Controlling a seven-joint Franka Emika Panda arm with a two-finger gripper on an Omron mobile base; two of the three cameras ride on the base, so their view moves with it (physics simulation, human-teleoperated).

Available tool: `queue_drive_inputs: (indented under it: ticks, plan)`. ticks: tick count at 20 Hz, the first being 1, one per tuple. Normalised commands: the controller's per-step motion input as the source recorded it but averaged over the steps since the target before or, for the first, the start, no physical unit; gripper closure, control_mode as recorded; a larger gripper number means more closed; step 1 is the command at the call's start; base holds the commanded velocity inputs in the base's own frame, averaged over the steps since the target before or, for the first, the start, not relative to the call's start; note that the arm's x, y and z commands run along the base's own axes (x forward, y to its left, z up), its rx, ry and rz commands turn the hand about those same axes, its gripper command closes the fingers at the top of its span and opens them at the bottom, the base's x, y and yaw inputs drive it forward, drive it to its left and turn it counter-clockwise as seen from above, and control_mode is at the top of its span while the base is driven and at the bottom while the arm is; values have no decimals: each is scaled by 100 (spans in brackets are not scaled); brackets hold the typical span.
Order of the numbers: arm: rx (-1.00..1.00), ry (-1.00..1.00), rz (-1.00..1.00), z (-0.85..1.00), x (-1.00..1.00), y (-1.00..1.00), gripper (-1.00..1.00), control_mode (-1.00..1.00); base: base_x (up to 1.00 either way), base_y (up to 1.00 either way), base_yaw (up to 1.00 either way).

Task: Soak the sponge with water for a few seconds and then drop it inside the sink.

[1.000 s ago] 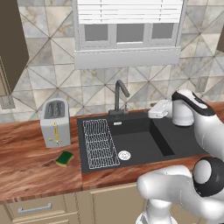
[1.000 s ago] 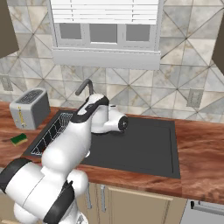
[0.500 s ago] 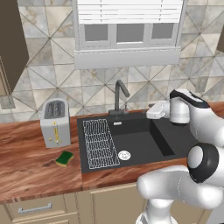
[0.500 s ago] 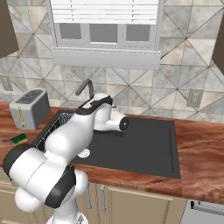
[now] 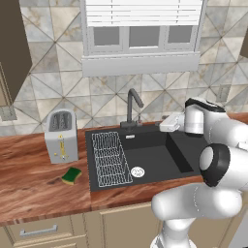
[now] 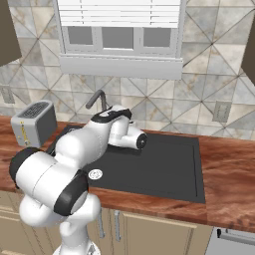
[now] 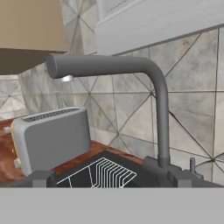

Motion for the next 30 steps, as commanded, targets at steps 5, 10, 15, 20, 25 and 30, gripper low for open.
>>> queue_drive_inputs:
  ticks: [5,10,15,20,25,30]
  plan:
    - [0,0,0,-4,23,1,-100,-100,0,0,0]
    - [0,0,0,0,20,7,-100,-100,0,0,0]
    - [0,-2,0,-1,10,19,-100,-100,0,0,0]
    - [0,-2,0,-5,2,23,-100,-100,0,0,0]
    - [0,-2,0,-1,5,17,-100,-100,0,0,0]
    - [0,0,0,0,1,8,-100,-100,0,0,0]
